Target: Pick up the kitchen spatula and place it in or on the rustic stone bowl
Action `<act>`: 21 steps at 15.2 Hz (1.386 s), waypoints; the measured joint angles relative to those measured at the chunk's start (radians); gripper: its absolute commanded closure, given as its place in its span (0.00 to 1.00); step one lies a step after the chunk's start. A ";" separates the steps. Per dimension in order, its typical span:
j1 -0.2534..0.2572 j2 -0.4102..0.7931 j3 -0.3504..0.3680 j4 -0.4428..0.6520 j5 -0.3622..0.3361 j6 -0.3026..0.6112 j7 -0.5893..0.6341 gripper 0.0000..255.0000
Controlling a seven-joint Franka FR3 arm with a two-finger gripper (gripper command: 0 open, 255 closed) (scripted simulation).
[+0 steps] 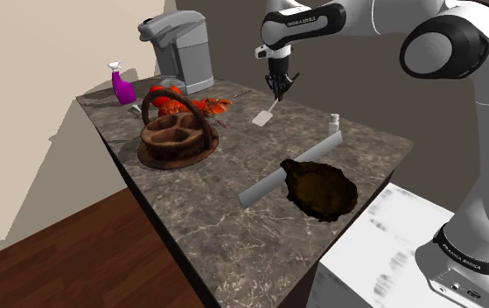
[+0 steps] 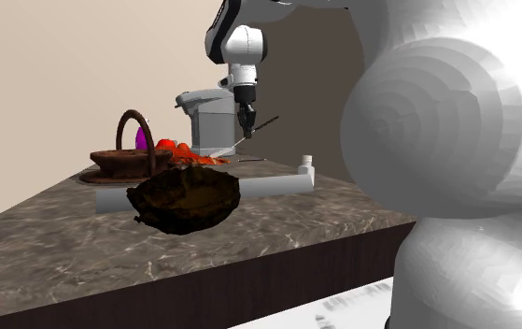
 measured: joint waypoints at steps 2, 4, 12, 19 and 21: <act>-0.003 0.003 -0.001 0.030 0.001 -0.026 -0.004 1.00; -0.005 0.006 -0.001 0.063 0.001 -0.057 -0.004 1.00; 0.077 -0.259 0.014 -0.293 -0.046 0.032 0.085 1.00; 0.141 -0.490 0.057 -0.578 -0.082 0.081 0.201 1.00; 0.159 -0.555 0.076 -0.653 -0.088 0.088 0.239 1.00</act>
